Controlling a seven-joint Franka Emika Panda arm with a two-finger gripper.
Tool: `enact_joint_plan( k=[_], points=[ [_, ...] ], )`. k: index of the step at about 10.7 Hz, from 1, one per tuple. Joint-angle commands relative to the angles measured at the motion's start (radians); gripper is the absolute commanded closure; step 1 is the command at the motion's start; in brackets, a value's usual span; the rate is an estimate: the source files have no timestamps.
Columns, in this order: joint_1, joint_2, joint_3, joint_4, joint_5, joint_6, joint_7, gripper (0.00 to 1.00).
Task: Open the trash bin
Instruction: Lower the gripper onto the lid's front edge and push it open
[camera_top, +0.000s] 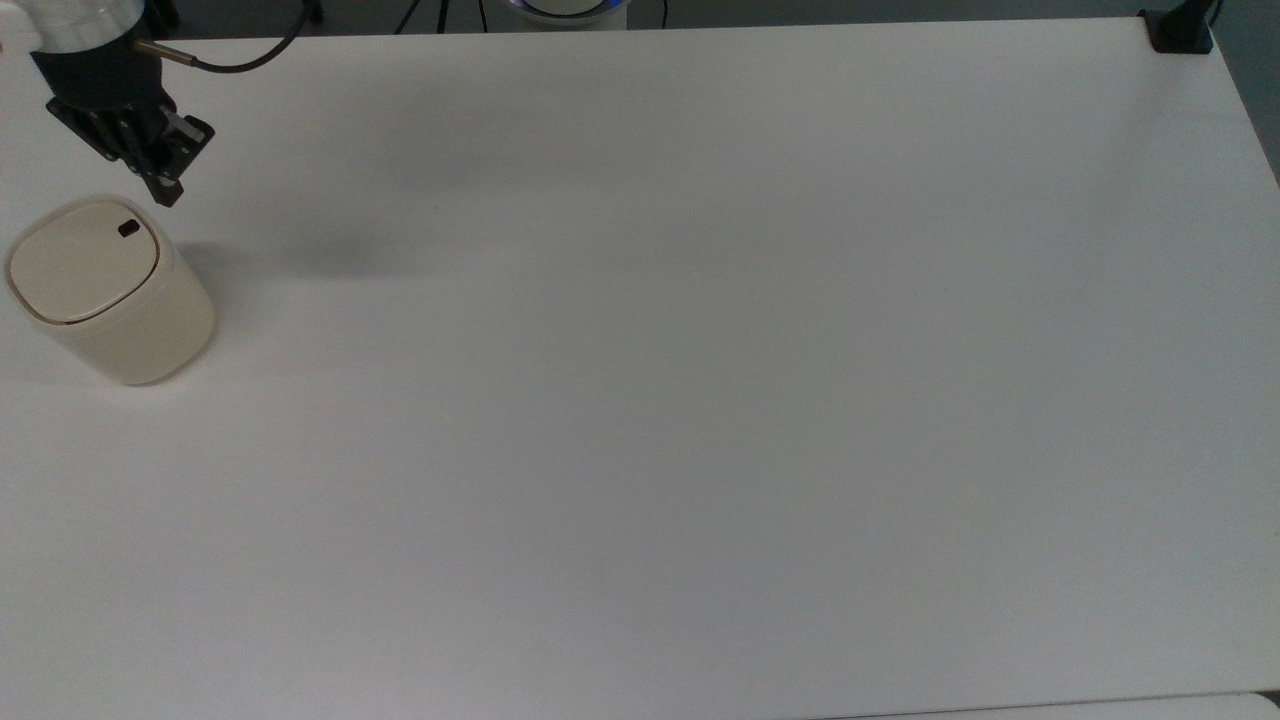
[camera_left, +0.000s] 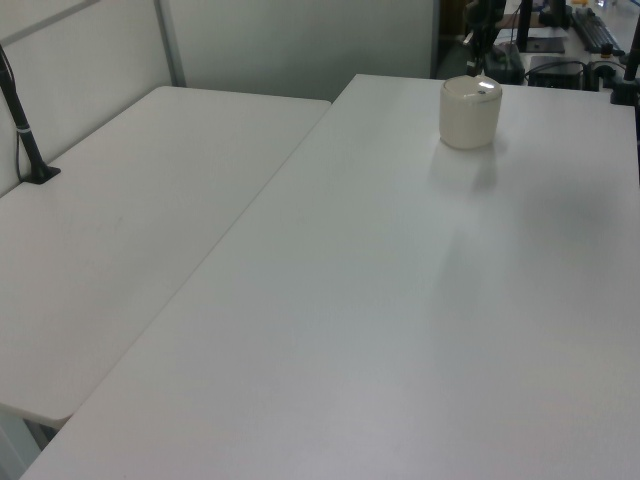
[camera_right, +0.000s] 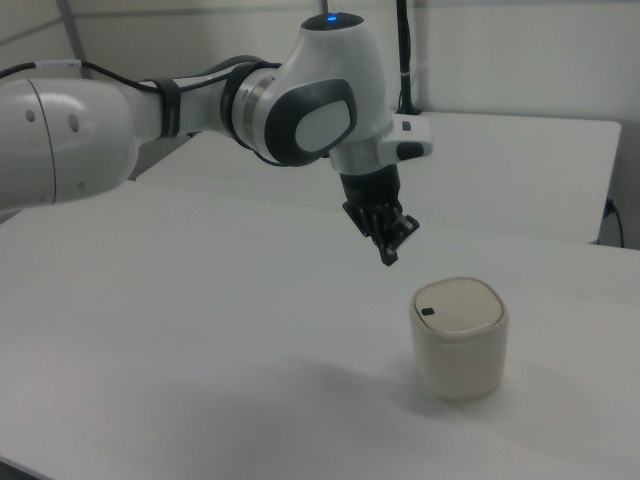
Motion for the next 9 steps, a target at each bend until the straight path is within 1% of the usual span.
enact_joint_plan(
  k=[1, 3, 5, 6, 9],
  points=[
    [-0.011, 0.031, -0.002, -0.004, 0.007, 0.072, 0.113, 0.99],
    [-0.029, 0.049, -0.003, -0.004, 0.007, 0.133, 0.130, 0.99],
    [-0.054, 0.056, -0.003, -0.007, -0.001, 0.163, 0.128, 0.98],
    [-0.056, 0.078, -0.003, -0.007, -0.001, 0.184, 0.130, 0.98],
    [-0.059, 0.091, -0.009, -0.018, -0.007, 0.183, 0.124, 0.98]
  ],
)
